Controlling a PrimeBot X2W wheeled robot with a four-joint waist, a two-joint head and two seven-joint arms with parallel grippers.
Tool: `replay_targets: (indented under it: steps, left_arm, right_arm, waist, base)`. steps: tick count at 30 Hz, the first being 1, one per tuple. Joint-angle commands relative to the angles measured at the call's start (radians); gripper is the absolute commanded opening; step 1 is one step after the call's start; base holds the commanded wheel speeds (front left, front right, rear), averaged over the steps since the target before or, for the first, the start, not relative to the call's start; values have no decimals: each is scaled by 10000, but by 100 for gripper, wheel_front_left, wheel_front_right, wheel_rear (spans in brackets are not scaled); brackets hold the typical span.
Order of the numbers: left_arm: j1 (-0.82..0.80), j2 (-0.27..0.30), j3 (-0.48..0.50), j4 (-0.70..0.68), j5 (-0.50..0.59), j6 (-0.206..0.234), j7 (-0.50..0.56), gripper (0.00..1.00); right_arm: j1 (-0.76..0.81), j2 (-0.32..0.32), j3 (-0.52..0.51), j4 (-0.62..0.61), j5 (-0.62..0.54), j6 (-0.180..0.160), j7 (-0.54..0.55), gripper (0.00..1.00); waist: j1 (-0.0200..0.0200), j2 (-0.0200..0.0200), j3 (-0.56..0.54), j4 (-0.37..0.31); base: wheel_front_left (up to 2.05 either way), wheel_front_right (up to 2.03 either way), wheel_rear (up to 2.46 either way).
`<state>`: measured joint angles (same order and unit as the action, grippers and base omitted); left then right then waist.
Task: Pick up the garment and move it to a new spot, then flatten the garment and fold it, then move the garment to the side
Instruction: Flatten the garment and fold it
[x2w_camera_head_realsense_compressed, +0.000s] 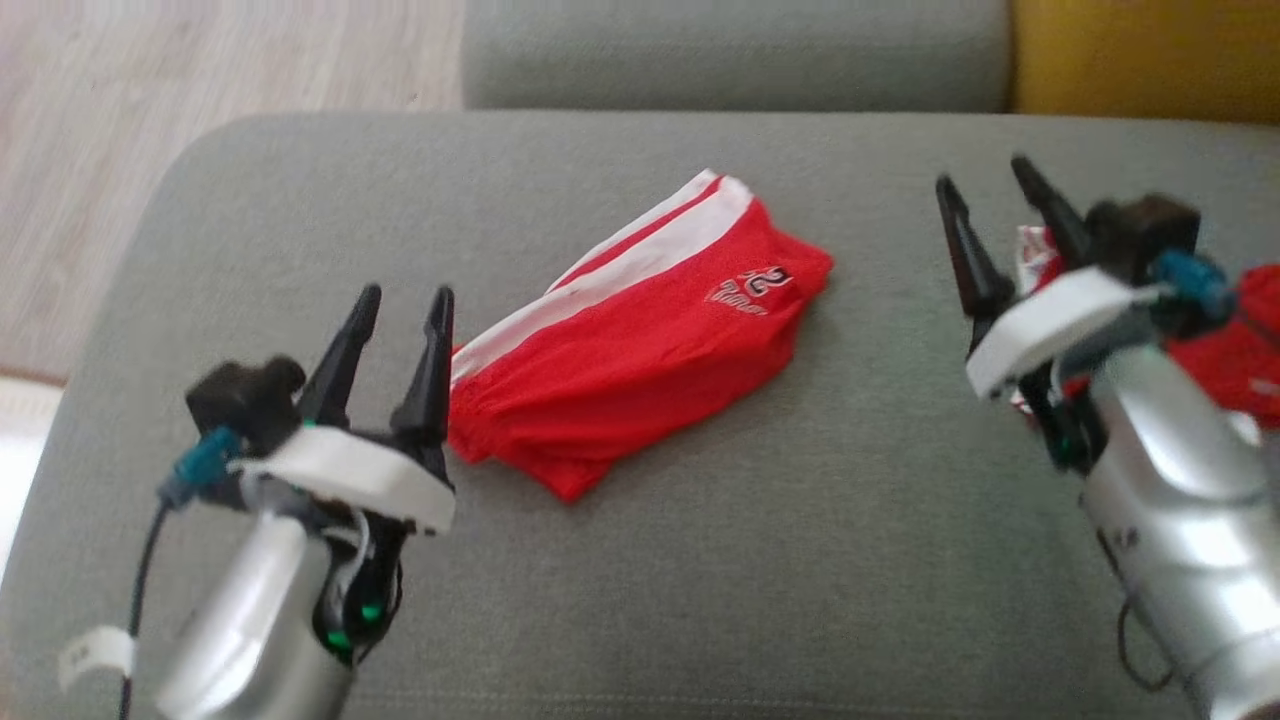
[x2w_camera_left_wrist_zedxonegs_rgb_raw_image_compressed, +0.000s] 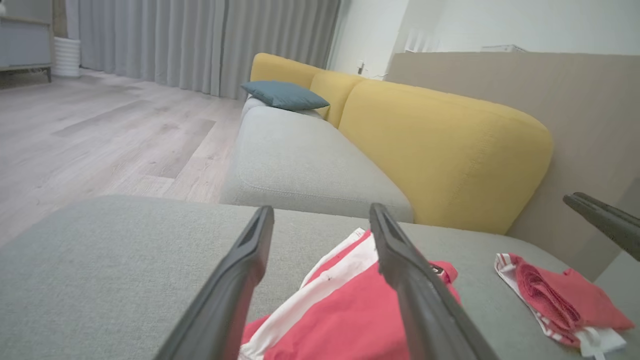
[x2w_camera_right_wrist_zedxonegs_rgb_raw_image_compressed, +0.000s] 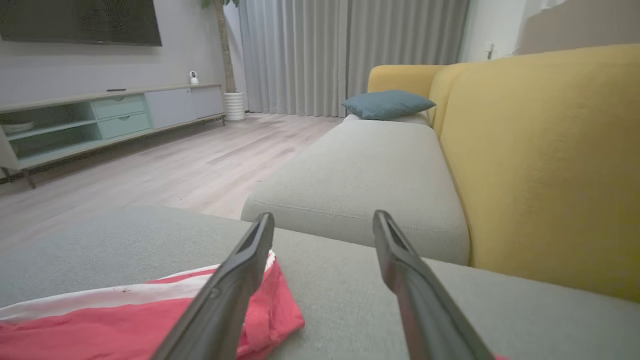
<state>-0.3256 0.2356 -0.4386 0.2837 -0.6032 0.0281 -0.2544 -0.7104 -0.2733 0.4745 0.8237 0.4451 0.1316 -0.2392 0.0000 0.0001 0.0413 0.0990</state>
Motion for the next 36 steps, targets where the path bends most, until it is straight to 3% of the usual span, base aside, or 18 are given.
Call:
replay_targets:
  steps: [1, 12, 19, 24, 29, 33, 36]
  left_arm:
    - [-146, 57, 546, -459, 379, 115, -73, 100]
    - [1755, -1136, 1859, -964, 1664, -281, -74, 100]
    - [2283, -1518, 2559, -1050, 2373, -636, -74, 100]
    - [2223, -1697, 2654, -877, 2684, -968, -74, 100]
    - [2027, -1779, 2607, -654, 2812, -1189, -74, 100]
    - [1903, -1822, 2589, -433, 2583, -1318, -74, 100]
    - [1708, -1838, 2525, -355, 2548, -1382, -74, 100]
  right_arm:
    - [296, 151, -265, -552, -203, -9, -144, 100]
    - [3785, 1345, -3035, -3030, -1944, -9, 108, 100]
    - [4942, 1858, -3651, -4380, -2550, -9, 737, 100]
    - [5362, 2076, -3808, -5103, -2572, -9, 1363, 100]
    - [5226, 2213, -4172, -5243, -1168, -9, 2433, 100]
    - [4644, 2226, -4545, -4667, 1494, -9, 3324, 100]
    - [4000, 2228, -4877, -3875, 2540, -9, 3884, 100]
  waist:
    - [0, -1, -334, -344]
    - [0, -1, -755, -828]
    - [0, -1, -740, -864]
    - [0, -1, -546, -519]
    - [0, -1, -49, 122]
    - [0, -1, 333, 766]
    - [0, -1, 577, 1322]
  base:
    - [0, 0, 0]
    - [0, 0, 0]
    - [0, 0, 0]
    - [0, 0, 0]
    - [0, 0, 0]
    - [0, 0, 0]
    - [0, 0, 0]
